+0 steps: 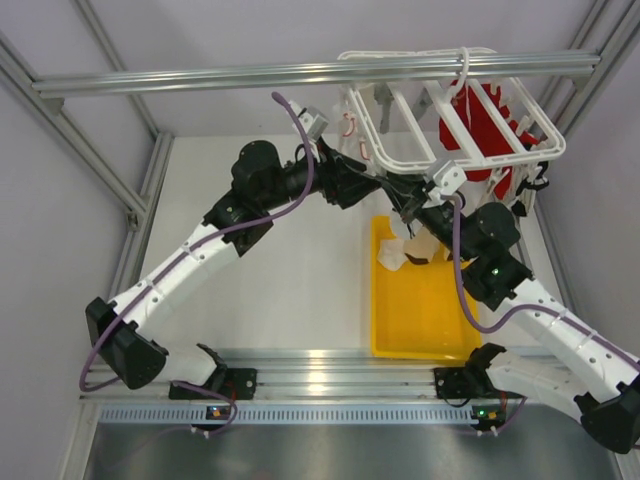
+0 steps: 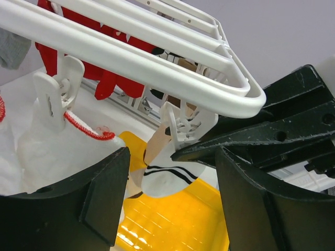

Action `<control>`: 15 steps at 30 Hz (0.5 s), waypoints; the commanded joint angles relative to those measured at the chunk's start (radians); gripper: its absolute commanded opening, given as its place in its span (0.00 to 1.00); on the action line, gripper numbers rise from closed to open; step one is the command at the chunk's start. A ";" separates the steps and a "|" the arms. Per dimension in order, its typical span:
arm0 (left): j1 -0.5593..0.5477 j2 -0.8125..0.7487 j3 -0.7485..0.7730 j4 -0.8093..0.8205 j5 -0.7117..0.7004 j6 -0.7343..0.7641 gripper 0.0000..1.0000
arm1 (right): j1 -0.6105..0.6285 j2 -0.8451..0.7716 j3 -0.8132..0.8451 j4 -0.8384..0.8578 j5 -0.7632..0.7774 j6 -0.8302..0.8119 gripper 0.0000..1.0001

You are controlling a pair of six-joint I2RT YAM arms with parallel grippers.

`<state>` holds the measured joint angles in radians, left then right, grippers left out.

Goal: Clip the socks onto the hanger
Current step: Open the clamp at the hanger.

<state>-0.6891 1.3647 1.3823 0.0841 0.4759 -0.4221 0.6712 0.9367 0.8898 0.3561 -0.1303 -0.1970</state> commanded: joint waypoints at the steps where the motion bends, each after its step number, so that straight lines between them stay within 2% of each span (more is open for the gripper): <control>1: -0.018 0.010 0.060 0.068 -0.039 0.052 0.71 | 0.022 -0.015 -0.005 0.047 0.014 -0.030 0.00; 15: -0.067 0.002 0.061 0.124 -0.164 0.088 0.66 | 0.065 -0.021 -0.025 0.038 0.064 -0.068 0.00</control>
<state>-0.7422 1.3838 1.4010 0.0906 0.3687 -0.3477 0.6975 0.9314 0.8757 0.3752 -0.0422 -0.2520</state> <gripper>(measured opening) 0.663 0.080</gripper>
